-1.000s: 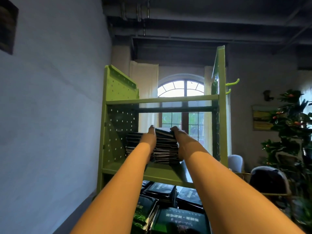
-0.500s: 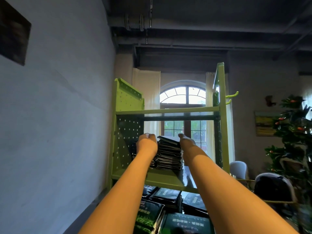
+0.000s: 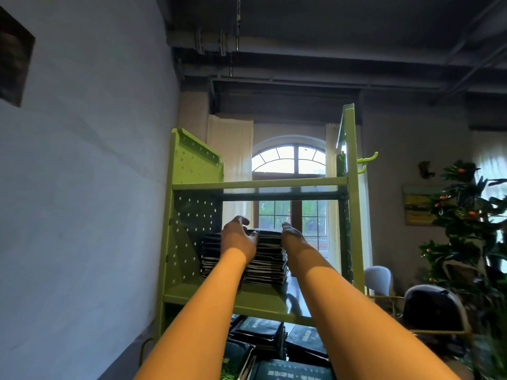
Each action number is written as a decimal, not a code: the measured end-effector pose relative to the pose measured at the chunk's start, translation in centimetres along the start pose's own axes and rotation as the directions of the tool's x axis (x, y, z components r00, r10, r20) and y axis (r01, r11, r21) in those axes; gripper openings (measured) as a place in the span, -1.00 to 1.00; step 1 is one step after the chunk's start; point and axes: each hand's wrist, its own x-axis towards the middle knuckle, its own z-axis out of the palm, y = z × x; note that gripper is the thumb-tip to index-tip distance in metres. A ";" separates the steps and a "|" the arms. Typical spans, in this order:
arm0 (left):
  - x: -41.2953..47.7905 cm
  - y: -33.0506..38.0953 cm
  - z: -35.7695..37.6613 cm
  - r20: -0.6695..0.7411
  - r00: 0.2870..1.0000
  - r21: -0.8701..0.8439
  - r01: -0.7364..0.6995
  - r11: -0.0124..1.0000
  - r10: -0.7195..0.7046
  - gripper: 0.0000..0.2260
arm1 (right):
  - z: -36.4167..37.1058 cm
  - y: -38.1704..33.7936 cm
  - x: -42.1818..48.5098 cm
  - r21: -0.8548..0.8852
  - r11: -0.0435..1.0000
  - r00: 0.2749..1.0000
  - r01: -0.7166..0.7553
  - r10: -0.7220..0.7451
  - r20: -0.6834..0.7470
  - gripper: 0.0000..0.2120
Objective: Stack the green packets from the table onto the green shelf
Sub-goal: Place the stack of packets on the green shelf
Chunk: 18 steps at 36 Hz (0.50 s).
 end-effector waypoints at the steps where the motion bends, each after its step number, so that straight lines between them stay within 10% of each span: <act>1: 0.0 0.0 0.2 -0.012 1.000 0.004 -0.002 1.000 0.002 -0.70 | 0.0 0.2 0.1 0.132 0.990 0.998 -0.053 0.054 -0.009 -0.55; 18: -4.9 -0.8 -2.8 -0.120 0.986 -0.003 -0.114 0.993 0.113 -0.78 | -0.8 0.7 -4.2 0.264 0.953 0.954 0.147 -0.066 -0.292 -0.72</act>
